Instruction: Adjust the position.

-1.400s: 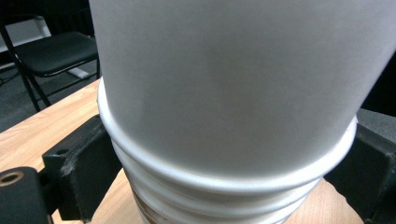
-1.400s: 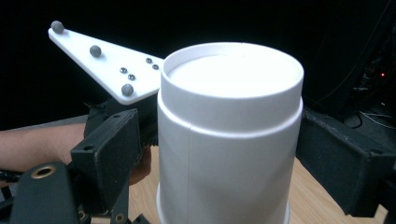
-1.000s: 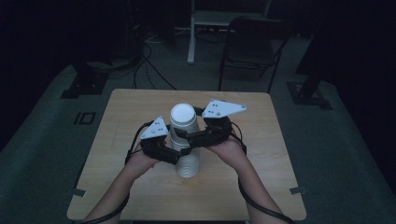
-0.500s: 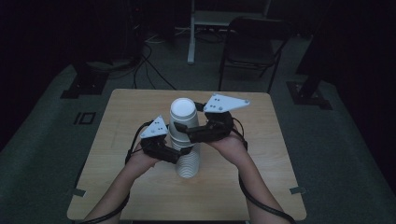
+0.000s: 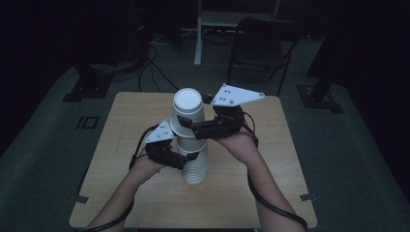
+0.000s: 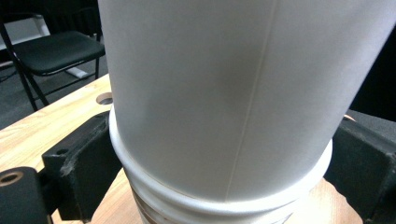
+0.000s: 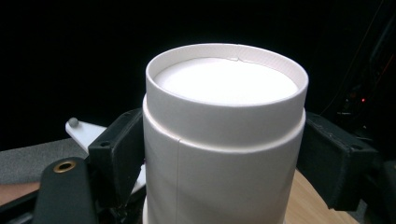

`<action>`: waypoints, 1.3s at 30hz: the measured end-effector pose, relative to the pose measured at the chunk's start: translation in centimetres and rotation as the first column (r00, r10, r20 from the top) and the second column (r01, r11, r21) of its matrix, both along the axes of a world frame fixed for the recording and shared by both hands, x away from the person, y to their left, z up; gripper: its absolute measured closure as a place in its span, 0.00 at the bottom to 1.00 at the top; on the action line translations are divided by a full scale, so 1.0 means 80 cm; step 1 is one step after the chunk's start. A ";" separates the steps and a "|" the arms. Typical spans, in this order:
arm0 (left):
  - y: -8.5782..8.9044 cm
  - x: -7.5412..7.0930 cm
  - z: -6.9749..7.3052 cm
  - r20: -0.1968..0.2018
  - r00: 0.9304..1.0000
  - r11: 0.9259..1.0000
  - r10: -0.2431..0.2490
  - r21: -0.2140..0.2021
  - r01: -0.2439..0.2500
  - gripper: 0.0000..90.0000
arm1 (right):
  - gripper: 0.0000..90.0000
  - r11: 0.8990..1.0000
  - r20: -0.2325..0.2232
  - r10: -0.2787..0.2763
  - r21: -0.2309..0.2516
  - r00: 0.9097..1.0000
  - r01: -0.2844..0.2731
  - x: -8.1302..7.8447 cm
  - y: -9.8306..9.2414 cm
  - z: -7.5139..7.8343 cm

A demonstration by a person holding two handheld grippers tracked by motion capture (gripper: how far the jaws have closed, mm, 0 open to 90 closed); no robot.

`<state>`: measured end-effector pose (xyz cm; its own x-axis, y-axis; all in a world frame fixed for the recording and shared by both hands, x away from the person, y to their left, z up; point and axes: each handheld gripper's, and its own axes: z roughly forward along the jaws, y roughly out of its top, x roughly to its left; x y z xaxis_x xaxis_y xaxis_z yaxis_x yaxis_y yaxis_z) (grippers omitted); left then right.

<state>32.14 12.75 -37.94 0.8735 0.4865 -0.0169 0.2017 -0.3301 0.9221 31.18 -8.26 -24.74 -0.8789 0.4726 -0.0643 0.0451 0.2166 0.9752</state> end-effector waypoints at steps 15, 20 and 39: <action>0.000 0.000 0.000 -0.004 1.000 1.000 -0.005 0.001 0.005 0.07 | 0.23 0.999 0.036 -0.041 0.038 0.999 0.039 -0.011 -0.032 0.036; 0.001 0.000 0.001 -0.005 1.000 1.000 -0.006 0.005 0.006 0.07 | 0.23 0.996 0.050 -0.085 0.044 0.995 0.083 -0.014 -0.053 0.041; 0.008 -0.008 0.007 0.029 1.000 0.997 0.003 0.081 -0.005 0.01 | 0.23 0.975 0.006 -0.219 0.021 0.976 0.219 -0.015 -0.123 -0.013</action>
